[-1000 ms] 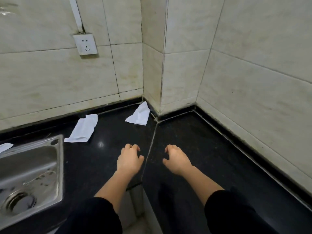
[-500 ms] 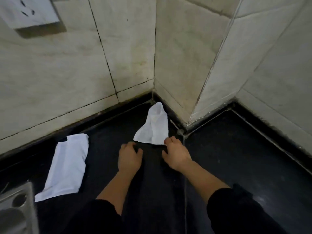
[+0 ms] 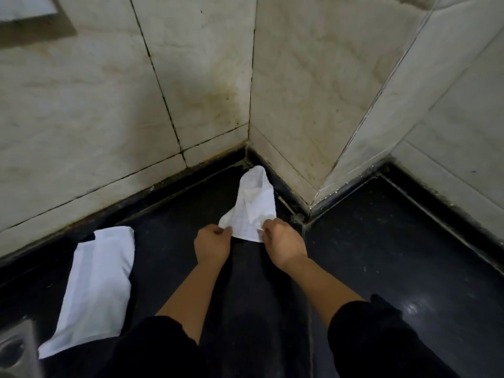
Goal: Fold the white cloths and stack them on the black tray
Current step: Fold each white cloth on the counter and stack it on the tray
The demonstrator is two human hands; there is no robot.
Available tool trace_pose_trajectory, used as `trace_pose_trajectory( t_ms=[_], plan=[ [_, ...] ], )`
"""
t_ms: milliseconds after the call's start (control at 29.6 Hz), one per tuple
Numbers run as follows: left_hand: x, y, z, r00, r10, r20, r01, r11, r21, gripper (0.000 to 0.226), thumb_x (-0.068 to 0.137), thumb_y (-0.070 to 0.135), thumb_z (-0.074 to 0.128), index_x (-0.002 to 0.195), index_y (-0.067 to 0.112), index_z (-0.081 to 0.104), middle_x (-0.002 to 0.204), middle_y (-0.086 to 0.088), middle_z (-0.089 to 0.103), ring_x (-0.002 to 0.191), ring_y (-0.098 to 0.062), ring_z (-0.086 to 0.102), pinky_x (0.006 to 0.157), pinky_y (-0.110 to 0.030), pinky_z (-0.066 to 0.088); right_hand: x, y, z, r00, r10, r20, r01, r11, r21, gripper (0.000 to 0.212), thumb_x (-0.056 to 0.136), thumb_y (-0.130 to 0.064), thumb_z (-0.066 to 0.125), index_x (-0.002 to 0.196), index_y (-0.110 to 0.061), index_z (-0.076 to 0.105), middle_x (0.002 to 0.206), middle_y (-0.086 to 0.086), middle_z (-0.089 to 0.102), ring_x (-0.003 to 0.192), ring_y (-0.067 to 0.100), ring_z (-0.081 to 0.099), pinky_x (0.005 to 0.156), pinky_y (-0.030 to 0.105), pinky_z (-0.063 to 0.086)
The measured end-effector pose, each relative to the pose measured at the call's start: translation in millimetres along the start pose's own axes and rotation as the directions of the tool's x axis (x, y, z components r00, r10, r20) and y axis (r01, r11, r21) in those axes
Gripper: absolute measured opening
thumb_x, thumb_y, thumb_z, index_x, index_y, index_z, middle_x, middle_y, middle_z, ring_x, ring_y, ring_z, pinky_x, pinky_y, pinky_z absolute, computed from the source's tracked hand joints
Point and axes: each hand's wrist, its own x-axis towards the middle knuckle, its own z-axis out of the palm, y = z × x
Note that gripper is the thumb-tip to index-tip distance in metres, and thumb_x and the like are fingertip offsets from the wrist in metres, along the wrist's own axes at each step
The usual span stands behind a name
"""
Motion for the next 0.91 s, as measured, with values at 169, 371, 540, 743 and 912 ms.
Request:
trace_pose_trajectory(
  t_ms=[169, 371, 540, 743, 912],
  plan=[
    [-21, 14, -8, 0.993, -0.065, 0.097, 0.093, 0.939, -0.332, 0.017, 0.087, 0.020, 0.064, 0.085, 0.004, 0.067, 0.089, -0.013, 0.071, 0.088, -0.026, 0.069, 0.083, -0.042, 0.058, -23, 13, -29, 0.955, 0.289, 0.070, -0.271, 0.750, 0.603, 0.017, 0.088, -0.014, 0.065, 0.074, -0.011, 0.057, 0.070, 0.008, 0.063, 0.069, 0.022, 0.061, 0.067, 0.036, 0.052],
    [-98, 56, -25, 0.984, 0.158, 0.087, -0.091, 0.850, -0.518, 0.013, 0.092, 0.010, 0.054, 0.083, 0.002, 0.059, 0.082, -0.014, 0.063, 0.077, -0.022, 0.067, 0.051, -0.019, 0.054, -91, 32, -116, 0.938, 0.269, 0.217, -0.293, 0.287, 0.912, 0.006, 0.086, -0.001, 0.065, 0.089, -0.004, 0.061, 0.075, 0.016, 0.069, 0.061, 0.018, 0.067, 0.057, 0.023, 0.055],
    [-167, 78, -18, 0.967, 0.251, 0.044, -0.190, 0.827, -0.529, 0.019, 0.087, 0.005, 0.054, 0.067, 0.006, 0.051, 0.062, -0.006, 0.048, 0.060, -0.015, 0.051, 0.043, -0.020, 0.046, -156, 60, -165, 0.941, 0.206, 0.269, -0.313, 0.225, 0.923, 0.030, 0.084, 0.005, 0.056, 0.110, -0.010, 0.058, 0.073, 0.014, 0.069, 0.058, 0.020, 0.068, 0.053, 0.024, 0.055],
    [-225, 89, 13, 0.936, 0.318, 0.148, -0.196, 0.823, -0.533, 0.013, 0.083, 0.005, 0.053, 0.070, 0.004, 0.055, 0.060, -0.010, 0.052, 0.045, -0.010, 0.057, 0.050, -0.026, 0.049, -222, 108, -205, 0.943, 0.224, 0.245, -0.307, 0.305, 0.902, 0.022, 0.086, 0.000, 0.048, 0.092, -0.002, 0.069, 0.065, 0.012, 0.066, 0.055, 0.017, 0.067, 0.050, 0.020, 0.052],
    [-244, 93, 46, 0.918, 0.309, 0.250, -0.144, 0.845, -0.516, 0.013, 0.086, 0.006, 0.056, 0.073, 0.004, 0.059, 0.078, -0.017, 0.067, 0.068, -0.022, 0.071, 0.062, -0.030, 0.057, -259, 151, -215, 0.925, 0.346, 0.154, -0.283, 0.360, 0.889, 0.019, 0.088, -0.005, 0.052, 0.085, -0.003, 0.070, 0.074, 0.015, 0.072, 0.069, 0.022, 0.070, 0.067, 0.026, 0.055]
  ],
)
